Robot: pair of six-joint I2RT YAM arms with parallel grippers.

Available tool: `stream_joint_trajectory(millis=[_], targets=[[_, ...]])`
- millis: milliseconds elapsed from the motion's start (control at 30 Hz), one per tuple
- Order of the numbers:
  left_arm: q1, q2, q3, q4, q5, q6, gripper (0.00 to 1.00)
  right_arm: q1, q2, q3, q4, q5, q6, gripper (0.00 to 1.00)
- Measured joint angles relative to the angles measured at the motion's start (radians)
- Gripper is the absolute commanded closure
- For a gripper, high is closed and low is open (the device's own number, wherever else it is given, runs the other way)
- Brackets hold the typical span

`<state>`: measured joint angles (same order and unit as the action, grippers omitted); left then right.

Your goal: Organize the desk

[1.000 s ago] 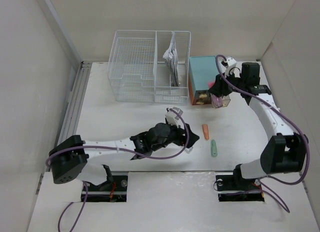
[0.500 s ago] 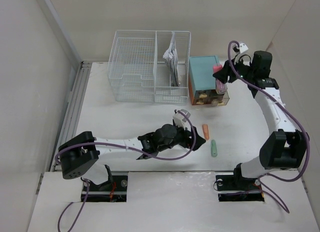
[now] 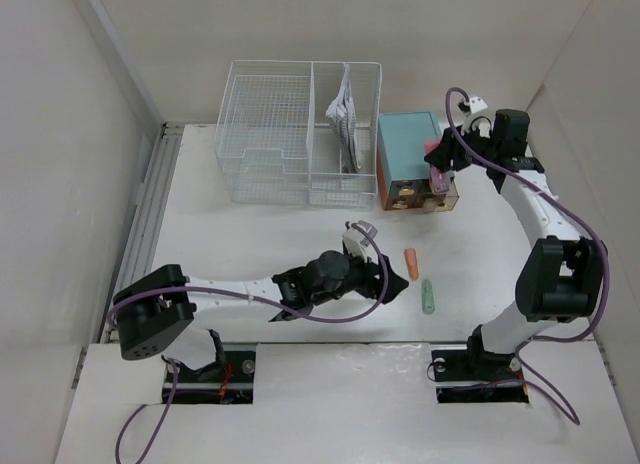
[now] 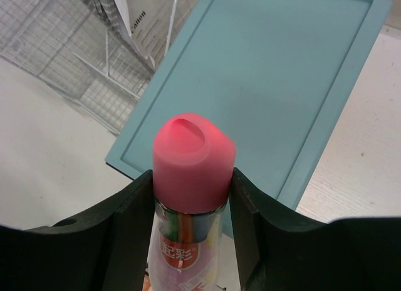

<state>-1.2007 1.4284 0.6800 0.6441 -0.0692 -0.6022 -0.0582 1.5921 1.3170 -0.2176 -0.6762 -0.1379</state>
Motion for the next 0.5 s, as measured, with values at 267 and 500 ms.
stream_joint_trajectory(millis=[267, 500], targets=[[-0.002, -0.026, -0.008, 0.003, -0.003, 0.0, 0.2, 0.0, -0.002, -0.003, -0.132, 0.039, -0.086, 1.0], [-0.002, -0.035, -0.015, 0.003, -0.004, 0.0, 0.2, 0.0, -0.005, 0.011, -0.277, 0.083, -0.173, 1.0]])
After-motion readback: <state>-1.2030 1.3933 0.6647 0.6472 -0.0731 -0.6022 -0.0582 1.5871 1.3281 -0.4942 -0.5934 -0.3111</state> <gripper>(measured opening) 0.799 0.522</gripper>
